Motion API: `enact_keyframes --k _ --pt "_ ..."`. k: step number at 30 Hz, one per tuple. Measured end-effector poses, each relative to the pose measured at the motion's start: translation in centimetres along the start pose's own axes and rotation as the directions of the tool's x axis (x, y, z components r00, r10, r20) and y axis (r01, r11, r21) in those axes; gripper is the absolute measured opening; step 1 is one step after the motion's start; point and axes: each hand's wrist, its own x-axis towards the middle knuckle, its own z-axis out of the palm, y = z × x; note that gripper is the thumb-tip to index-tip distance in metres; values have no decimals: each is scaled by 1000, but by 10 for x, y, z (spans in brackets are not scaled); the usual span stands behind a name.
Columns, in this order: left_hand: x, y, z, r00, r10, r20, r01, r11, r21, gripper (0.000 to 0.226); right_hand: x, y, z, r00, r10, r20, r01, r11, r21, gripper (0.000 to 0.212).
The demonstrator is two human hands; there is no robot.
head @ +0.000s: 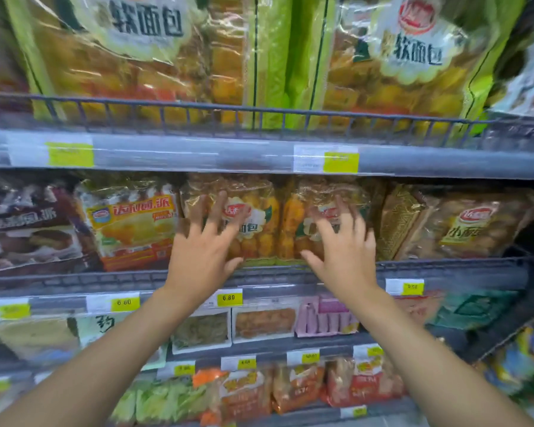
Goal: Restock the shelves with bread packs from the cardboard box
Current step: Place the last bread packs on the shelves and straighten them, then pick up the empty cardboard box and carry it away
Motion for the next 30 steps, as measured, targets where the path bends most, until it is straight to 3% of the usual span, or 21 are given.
enact_keyframes --k 3,5,9,14,20,30 --pt "-2 1 -46 980 -1 199 10 999 -44 91 -4 1 -39 980 13 201 -25 998 55 56" --pt "-1 0 -79 938 37 344 -9 996 -84 87 -7 6 -67 939 11 344 -43 996 83 62" --pt "-2 3 -145 839 148 524 -65 983 -172 87 -19 17 -137 878 31 477 -59 997 46 68" --pt "-13 29 -216 792 287 539 -148 946 -287 82 -63 28 -224 848 133 513 -151 988 -6 67" --pt "-26 61 -259 734 480 480 -292 861 -416 78 -141 44 -301 778 374 505 -377 921 -100 65" --pt "-79 151 -285 552 736 392 -478 665 -574 85 -304 75 -399 462 759 459 -718 624 -309 78"
